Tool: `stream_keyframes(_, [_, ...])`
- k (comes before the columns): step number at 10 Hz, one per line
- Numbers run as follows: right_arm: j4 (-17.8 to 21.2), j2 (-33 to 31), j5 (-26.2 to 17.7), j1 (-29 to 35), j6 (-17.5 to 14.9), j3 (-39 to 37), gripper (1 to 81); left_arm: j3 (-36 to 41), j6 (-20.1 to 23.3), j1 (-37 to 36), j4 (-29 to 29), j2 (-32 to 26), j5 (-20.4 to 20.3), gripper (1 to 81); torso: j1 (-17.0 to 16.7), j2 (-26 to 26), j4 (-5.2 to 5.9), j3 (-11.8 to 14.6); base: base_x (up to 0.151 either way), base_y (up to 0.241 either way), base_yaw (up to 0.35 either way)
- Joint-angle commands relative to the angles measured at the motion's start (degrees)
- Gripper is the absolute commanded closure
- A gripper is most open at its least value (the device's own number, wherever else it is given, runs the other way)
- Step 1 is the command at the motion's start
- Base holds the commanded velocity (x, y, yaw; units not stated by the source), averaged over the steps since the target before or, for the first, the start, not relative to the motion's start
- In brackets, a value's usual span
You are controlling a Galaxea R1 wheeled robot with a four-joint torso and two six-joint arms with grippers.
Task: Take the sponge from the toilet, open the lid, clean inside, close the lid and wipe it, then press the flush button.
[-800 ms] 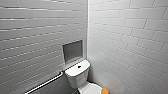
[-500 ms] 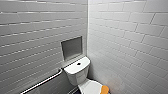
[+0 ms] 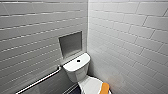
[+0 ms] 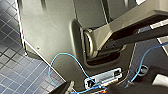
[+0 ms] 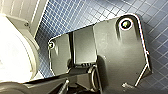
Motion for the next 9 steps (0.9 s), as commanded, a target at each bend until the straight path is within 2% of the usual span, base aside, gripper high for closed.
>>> stream_keyframes(1, [2.97,-4.46,-2.35,5.98,0.21,3.07,1.0,0.48,0.16,-0.15,0.32,-0.20,3.83,1.0,3.58,-5.53,0.00,0.05,0.000,0.000,0.000])
stream_keyframes(4, [4.63,-4.63,-2.70,9.85,0.21,1.32,1.0,-0.91,0.16,0.37,-0.03,0.68,4.18,1.0,7.52,-11.80,0.00,-0.30,0.000,0.000,0.000])
stream_keyframes(6, [5.51,-5.42,-2.53,11.96,0.21,0.52,1.0,-3.55,0.16,0.99,-0.29,2.34,4.18,1.0,10.17,-16.02,0.00,-5.69,0.000,0.000,0.000])
stream_keyframes(7, [6.65,-5.86,-2.53,13.28,0.21,0.44,1.0,-4.61,0.16,1.60,-0.38,3.14,4.09,1.0,11.28,-17.79,0.00,-6.14,0.000,0.000,0.000])
stream_keyframes(9, [8.33,-6.47,-2.87,16.00,0.21,0.00,1.0,-4.97,0.16,3.27,-0.29,3.76,3.66,1.0,13.44,-21.27,0.00,-9.02,0.000,0.000,0.000])
